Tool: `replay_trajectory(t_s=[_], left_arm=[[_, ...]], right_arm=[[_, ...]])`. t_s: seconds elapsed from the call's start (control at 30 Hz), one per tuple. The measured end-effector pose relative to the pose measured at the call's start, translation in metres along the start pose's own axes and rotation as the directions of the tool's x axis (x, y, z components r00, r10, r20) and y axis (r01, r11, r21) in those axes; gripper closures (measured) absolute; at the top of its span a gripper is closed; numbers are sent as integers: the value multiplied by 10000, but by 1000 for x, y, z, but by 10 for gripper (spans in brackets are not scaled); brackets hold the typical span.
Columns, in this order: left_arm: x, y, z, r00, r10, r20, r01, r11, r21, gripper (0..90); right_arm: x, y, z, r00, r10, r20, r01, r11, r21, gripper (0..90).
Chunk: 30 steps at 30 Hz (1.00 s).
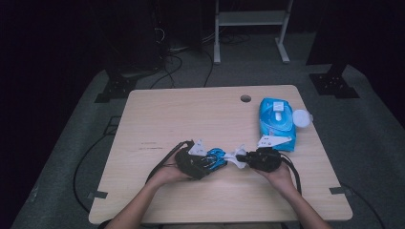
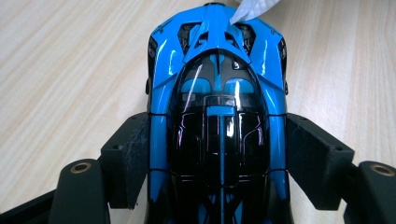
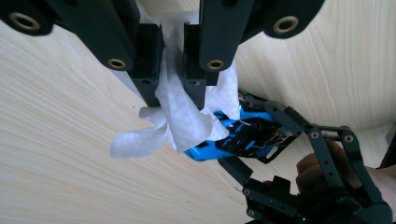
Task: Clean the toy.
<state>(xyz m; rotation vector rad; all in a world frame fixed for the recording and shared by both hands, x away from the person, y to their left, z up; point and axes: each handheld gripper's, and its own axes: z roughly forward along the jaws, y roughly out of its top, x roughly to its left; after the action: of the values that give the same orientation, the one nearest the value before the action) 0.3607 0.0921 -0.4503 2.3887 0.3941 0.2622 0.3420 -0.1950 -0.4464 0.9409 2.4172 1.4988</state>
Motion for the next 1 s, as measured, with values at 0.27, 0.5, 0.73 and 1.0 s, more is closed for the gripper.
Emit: replay_trajectory(t_s=[0.27,0.5,0.73,1.0], left_arm=[[2,-6,16,9996,-99,246,93,9996,270,278],[6,-7,15,9976,-405,565,387,9987,330,260],[1,-9,16,9991,76,423,-99,9985,536,187],[0,-10,9,9999,-37,149,32,9995,321,263]], right_arm=[[-2,-3,-2,10000,59,47,-59,10000,4,801],[-2,-3,-2,9999,89,55,-89,10000,-31,799],[-2,-3,-2,9999,82,58,-82,9999,-73,799],[-3,-4,-4,9998,141,132,-139,9998,-167,799]])
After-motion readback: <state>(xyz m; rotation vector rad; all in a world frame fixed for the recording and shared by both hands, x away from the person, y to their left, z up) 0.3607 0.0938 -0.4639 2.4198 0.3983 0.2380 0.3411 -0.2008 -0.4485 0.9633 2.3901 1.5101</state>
